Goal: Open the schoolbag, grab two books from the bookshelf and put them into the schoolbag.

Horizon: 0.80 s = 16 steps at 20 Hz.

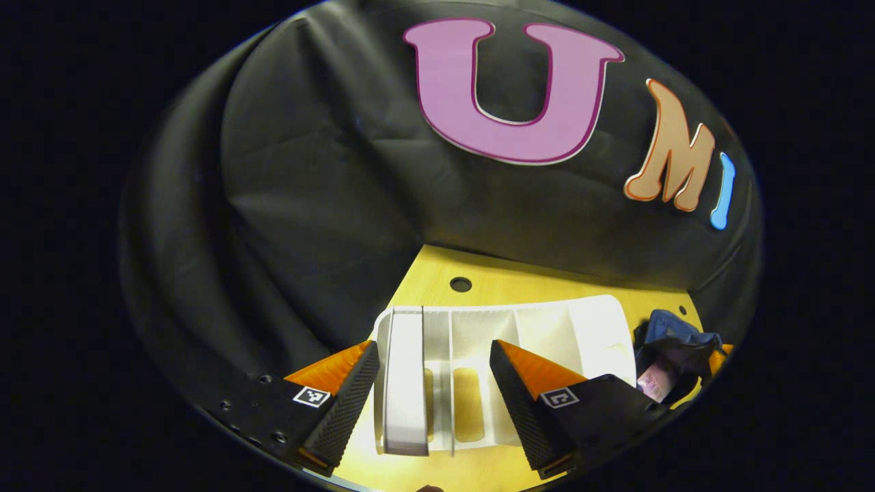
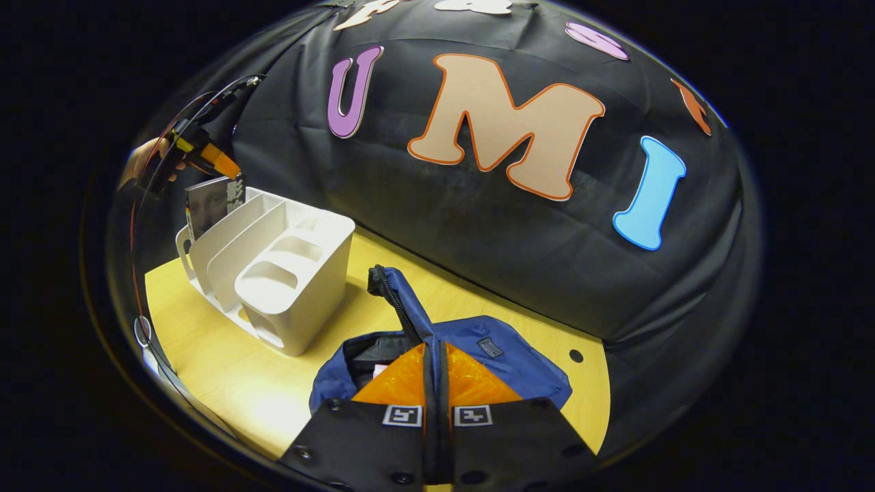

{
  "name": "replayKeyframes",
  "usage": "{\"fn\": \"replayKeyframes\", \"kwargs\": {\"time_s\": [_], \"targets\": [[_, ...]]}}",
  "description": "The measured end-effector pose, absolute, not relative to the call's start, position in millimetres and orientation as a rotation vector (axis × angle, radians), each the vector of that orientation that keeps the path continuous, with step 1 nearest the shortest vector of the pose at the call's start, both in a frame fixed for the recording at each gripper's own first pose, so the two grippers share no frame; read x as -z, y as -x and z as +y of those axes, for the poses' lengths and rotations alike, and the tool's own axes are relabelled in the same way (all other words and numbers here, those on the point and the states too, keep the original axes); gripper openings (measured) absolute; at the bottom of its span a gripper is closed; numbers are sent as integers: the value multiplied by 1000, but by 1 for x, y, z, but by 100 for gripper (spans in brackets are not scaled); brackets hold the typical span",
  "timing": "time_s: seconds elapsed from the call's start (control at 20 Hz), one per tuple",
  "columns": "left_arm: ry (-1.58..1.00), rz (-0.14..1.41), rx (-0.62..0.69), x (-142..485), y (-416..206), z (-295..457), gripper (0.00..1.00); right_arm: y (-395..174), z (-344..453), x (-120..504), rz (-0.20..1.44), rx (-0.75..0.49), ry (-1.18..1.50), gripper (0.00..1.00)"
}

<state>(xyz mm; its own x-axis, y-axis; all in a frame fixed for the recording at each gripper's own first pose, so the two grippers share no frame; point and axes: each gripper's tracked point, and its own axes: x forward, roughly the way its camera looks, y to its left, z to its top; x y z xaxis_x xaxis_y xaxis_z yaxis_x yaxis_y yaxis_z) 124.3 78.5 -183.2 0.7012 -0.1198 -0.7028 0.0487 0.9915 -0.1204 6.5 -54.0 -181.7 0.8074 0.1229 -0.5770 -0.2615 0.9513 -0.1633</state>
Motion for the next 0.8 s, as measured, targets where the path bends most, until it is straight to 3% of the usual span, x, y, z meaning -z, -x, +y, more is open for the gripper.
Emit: {"fn": "replayKeyframes", "kwargs": {"time_s": [0.4, 0.5, 0.8], "targets": [[46, 971, 92, 230, -117, 90, 95, 0, -51, 182, 613, -190, 270, 3], [24, 995, 86, 236, -115, 95, 89, -1, -51, 183, 616, -190, 269, 2], [11, 1062, 103, 249, -109, 90, 39, -4, -48, 185, 619, -194, 270, 3]]}}
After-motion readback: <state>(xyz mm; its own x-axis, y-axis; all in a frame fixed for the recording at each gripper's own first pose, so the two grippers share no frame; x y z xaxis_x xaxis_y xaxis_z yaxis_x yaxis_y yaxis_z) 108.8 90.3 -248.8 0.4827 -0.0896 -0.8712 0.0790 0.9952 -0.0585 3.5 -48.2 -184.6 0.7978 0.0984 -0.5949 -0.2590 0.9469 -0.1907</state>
